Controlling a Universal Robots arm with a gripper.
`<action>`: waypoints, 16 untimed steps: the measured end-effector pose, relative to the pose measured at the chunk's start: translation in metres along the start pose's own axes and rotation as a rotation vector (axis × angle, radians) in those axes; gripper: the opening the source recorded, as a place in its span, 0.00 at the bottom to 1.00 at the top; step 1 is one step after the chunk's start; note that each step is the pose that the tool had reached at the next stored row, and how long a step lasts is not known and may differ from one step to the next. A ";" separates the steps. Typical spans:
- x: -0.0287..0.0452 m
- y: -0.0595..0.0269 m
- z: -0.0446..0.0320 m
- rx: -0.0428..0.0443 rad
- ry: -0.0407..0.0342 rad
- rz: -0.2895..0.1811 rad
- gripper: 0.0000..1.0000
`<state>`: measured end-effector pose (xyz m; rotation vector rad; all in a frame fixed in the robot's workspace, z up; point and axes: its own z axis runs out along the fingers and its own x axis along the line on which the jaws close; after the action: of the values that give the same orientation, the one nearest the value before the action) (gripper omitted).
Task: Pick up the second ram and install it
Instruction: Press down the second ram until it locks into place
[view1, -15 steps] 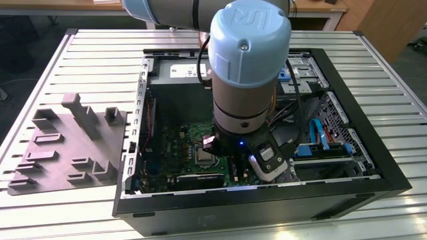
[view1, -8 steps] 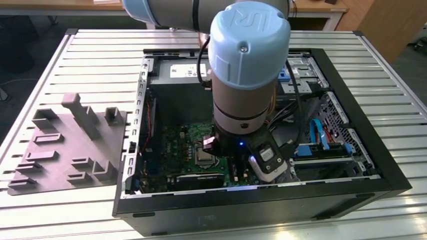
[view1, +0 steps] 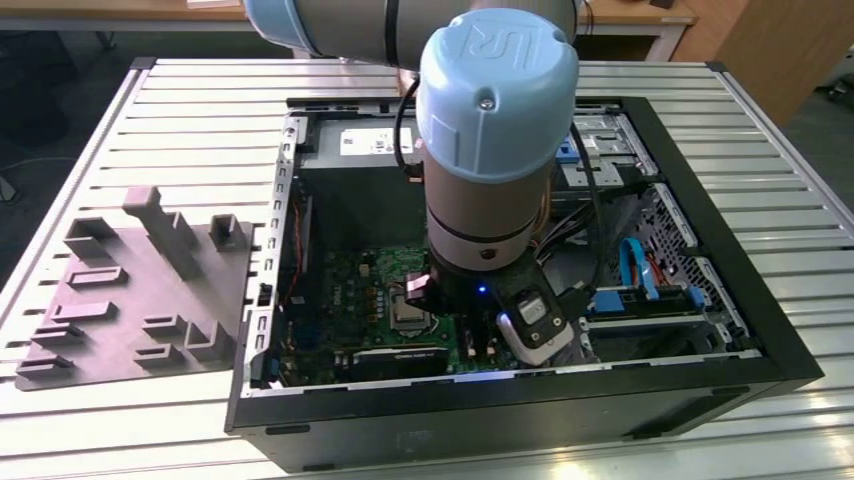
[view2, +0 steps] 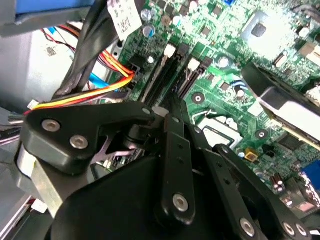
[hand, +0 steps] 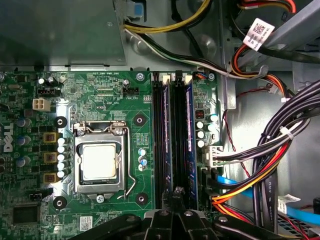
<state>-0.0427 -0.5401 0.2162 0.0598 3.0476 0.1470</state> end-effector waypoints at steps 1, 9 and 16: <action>0.0000 0.0000 0.0000 0.0000 0.0000 0.000 0.10; -0.0013 0.0014 -0.0145 -0.0002 -0.0001 0.000 0.10; -0.0024 0.0027 -0.0269 -0.0004 -0.0001 0.000 0.10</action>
<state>-0.0427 -0.5401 0.2433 0.0598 3.0475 0.1475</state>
